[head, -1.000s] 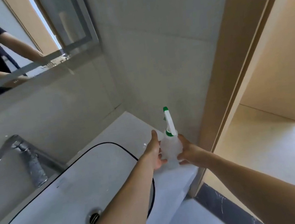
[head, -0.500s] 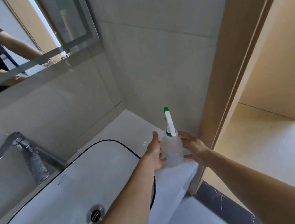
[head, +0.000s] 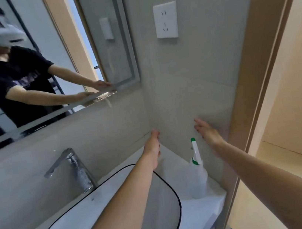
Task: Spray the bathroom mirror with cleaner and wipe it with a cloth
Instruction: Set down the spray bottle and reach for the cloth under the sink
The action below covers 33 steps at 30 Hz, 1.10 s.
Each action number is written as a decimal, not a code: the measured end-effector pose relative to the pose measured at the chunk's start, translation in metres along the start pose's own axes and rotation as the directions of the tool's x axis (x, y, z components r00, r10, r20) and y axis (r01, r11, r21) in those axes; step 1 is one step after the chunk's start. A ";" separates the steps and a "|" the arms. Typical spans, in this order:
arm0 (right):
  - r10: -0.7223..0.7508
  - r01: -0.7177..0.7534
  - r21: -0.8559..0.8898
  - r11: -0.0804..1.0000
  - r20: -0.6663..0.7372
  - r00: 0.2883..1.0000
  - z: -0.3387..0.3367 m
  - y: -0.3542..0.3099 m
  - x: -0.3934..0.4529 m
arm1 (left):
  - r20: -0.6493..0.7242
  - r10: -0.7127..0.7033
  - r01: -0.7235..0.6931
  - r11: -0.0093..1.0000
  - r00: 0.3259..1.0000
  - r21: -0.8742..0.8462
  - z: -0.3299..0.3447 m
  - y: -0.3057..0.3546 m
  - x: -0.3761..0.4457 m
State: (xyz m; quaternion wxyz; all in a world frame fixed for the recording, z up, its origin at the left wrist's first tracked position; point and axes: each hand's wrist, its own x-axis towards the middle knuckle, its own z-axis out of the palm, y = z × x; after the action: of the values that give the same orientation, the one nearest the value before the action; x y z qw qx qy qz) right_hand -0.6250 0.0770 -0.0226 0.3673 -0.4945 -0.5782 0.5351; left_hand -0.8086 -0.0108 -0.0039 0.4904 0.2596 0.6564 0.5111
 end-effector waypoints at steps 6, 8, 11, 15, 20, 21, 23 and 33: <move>-0.248 0.256 -0.089 0.963 0.087 0.965 0.055 -0.081 0.001 | -0.203 0.359 -0.327 0.929 0.911 0.176 -0.094 0.050 -0.033; -0.307 0.325 -0.112 0.939 0.153 0.939 0.088 -0.100 -0.008 | -0.261 0.404 -0.346 0.907 0.877 0.242 -0.130 0.055 -0.049; -0.358 0.398 -0.097 0.912 0.279 0.891 0.146 -0.119 -0.023 | -0.369 0.427 -0.350 0.900 0.825 0.258 -0.185 0.056 -0.074; -0.371 0.441 -0.067 0.895 0.438 0.819 0.224 -0.131 -0.051 | -0.514 0.405 -0.337 0.914 0.756 0.225 -0.253 0.045 -0.111; -0.392 0.511 -0.023 0.859 0.611 0.687 0.304 -0.135 -0.097 | -0.667 0.367 -0.291 0.929 0.648 0.229 -0.321 0.019 -0.164; -0.398 0.524 -0.007 0.852 0.643 0.655 0.317 -0.135 -0.106 | -0.697 0.360 -0.280 0.931 0.620 0.233 -0.331 0.014 -0.173; -0.392 0.534 0.022 0.846 0.703 0.593 0.339 -0.137 -0.123 | -0.751 0.334 -0.252 0.941 0.570 0.227 -0.349 0.008 -0.193; -0.326 0.529 0.135 0.838 0.901 0.286 0.387 -0.140 -0.202 | -0.946 0.189 -0.142 0.978 0.262 0.156 -0.347 -0.027 -0.302</move>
State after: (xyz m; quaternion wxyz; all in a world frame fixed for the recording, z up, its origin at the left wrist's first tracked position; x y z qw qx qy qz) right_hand -0.9704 -0.2084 0.0750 0.0806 0.0120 -0.8402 0.5361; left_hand -1.0043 -0.4187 0.0845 -0.0616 -0.0216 0.7978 0.5994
